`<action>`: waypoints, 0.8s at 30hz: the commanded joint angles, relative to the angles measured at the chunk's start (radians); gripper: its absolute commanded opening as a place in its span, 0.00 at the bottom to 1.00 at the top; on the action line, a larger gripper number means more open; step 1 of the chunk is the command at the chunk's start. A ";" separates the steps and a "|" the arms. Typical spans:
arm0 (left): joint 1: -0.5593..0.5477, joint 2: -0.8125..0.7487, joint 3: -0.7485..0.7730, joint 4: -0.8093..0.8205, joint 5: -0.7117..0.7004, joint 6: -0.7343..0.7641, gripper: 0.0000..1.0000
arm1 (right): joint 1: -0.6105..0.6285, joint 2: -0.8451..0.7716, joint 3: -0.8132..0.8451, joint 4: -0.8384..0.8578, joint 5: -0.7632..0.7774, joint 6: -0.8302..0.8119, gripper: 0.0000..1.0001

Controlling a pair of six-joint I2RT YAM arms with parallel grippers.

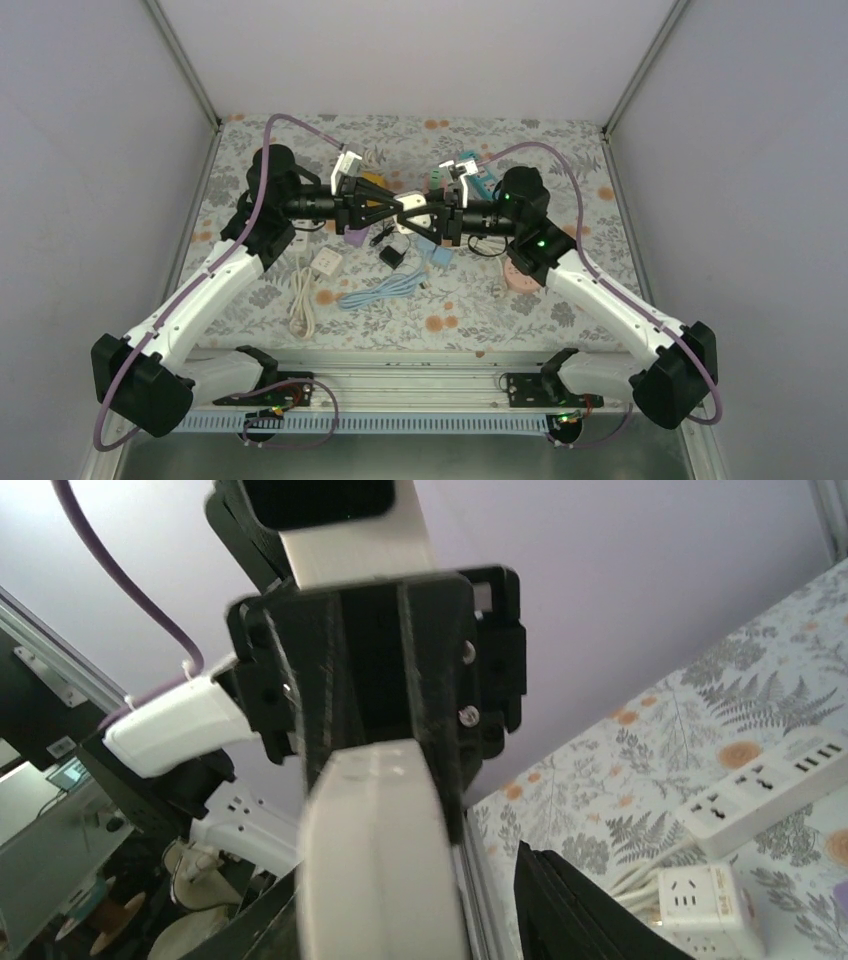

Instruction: Insert the plug

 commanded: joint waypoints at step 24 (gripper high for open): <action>-0.001 -0.010 -0.005 -0.144 -0.108 0.115 0.42 | -0.006 0.031 0.024 -0.126 0.054 -0.080 0.03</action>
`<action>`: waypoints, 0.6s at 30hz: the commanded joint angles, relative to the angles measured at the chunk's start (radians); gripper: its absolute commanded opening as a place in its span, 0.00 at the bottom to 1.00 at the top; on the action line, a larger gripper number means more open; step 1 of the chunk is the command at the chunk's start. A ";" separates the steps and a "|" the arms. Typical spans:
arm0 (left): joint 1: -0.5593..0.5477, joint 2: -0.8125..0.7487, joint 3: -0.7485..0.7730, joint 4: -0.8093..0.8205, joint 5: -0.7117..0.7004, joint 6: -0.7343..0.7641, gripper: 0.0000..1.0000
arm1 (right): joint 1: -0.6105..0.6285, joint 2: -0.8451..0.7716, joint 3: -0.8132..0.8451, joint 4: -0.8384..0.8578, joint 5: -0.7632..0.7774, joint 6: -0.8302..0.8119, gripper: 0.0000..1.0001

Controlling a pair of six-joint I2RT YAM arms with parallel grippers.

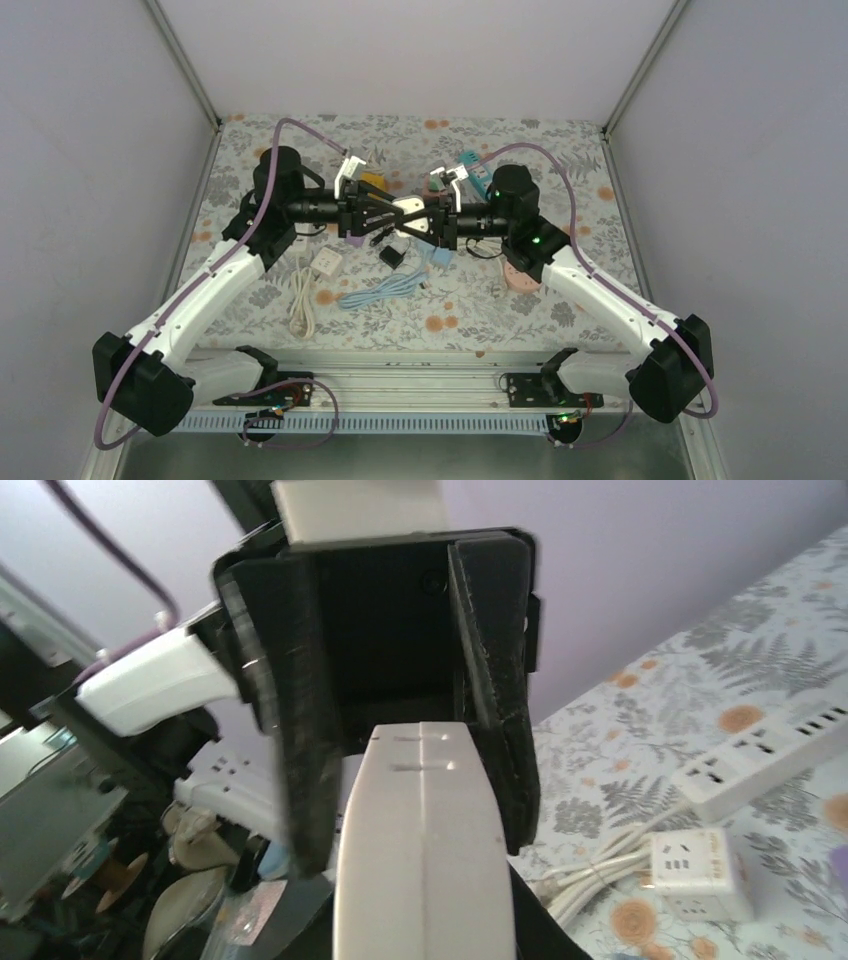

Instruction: Insert the plug

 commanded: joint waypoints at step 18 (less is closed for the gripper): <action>0.084 -0.103 -0.022 -0.348 -0.690 0.060 0.91 | -0.175 -0.131 -0.151 -0.662 1.011 -0.001 0.03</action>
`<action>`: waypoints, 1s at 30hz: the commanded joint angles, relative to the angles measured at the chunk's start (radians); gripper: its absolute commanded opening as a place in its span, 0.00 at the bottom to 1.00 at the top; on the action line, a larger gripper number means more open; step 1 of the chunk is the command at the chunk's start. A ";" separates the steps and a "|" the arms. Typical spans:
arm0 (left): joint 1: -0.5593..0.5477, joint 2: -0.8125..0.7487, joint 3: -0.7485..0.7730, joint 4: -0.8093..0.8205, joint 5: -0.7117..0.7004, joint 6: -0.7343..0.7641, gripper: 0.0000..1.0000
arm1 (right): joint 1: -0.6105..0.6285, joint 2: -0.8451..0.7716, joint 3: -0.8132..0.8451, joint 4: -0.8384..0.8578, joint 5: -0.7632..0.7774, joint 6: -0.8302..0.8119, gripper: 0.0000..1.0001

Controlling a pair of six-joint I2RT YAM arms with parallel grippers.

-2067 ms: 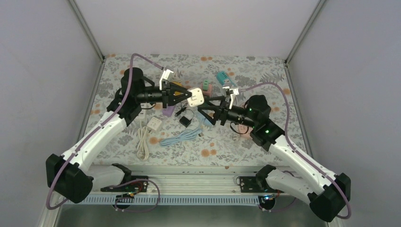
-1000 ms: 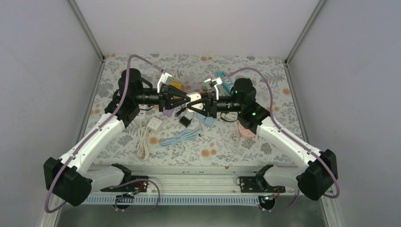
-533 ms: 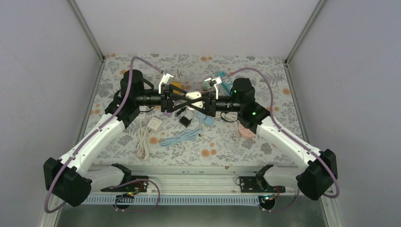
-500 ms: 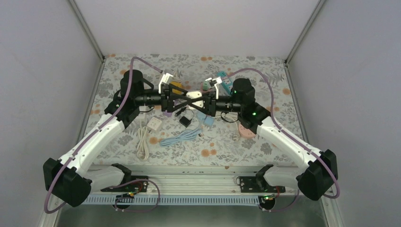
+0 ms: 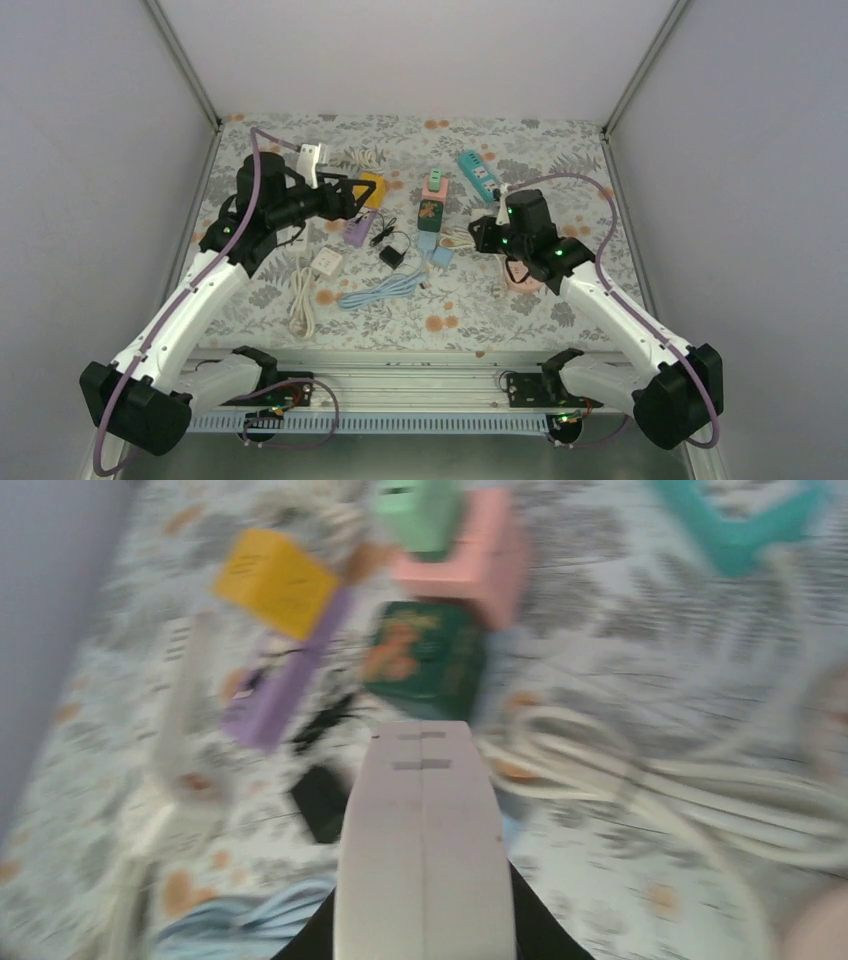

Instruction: Insert the plug

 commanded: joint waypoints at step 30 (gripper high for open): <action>0.006 0.027 -0.203 0.088 0.161 -0.001 0.89 | -0.293 0.116 -0.153 -0.279 0.201 0.178 0.03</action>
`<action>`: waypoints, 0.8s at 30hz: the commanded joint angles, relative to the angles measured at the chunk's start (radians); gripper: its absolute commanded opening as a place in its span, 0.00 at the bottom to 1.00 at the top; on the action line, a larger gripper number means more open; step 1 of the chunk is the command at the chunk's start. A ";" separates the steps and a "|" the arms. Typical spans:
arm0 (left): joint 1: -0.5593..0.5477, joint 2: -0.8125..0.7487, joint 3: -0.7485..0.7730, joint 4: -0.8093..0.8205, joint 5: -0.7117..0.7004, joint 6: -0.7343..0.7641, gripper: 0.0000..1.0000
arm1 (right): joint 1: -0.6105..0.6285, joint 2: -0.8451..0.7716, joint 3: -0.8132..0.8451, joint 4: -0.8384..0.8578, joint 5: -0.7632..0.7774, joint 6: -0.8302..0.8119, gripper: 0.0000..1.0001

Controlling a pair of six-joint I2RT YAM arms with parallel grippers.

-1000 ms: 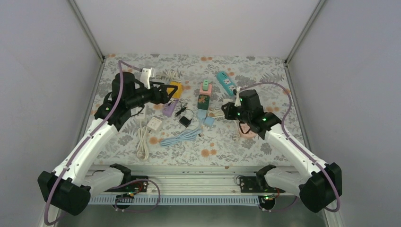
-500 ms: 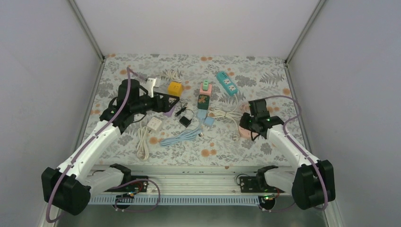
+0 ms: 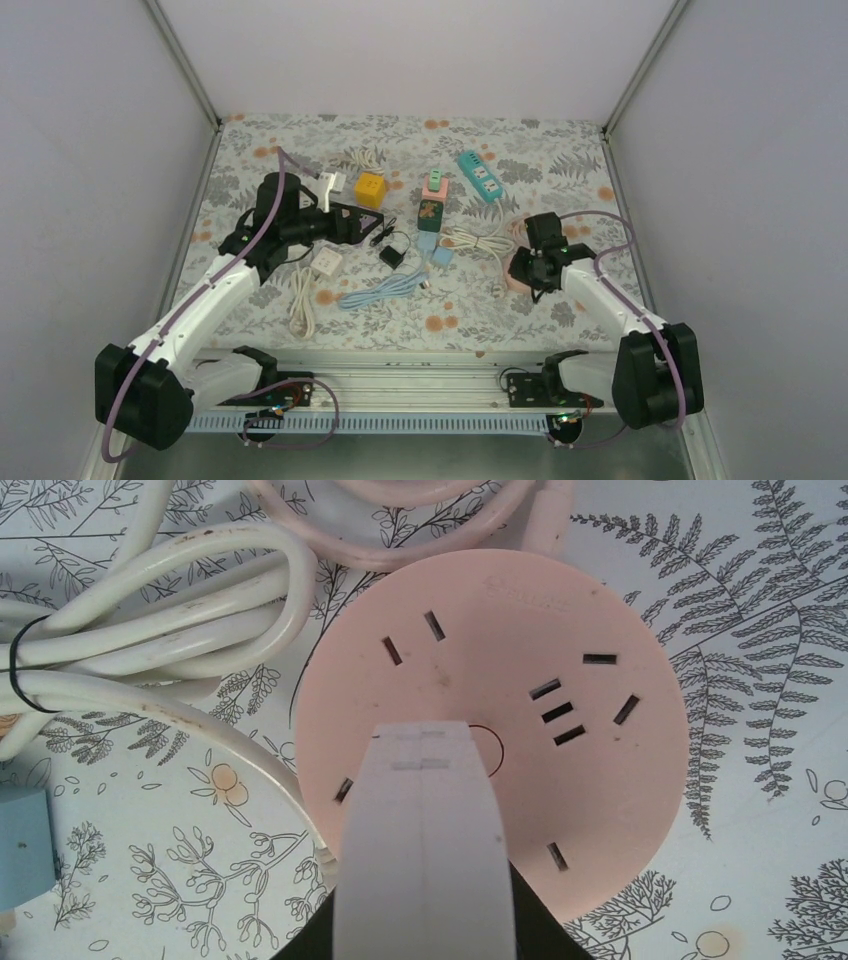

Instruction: Insert the plug

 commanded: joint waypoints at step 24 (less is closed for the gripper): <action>0.006 -0.001 -0.030 0.036 0.033 -0.004 0.88 | -0.009 0.138 0.075 0.063 -0.063 -0.078 0.03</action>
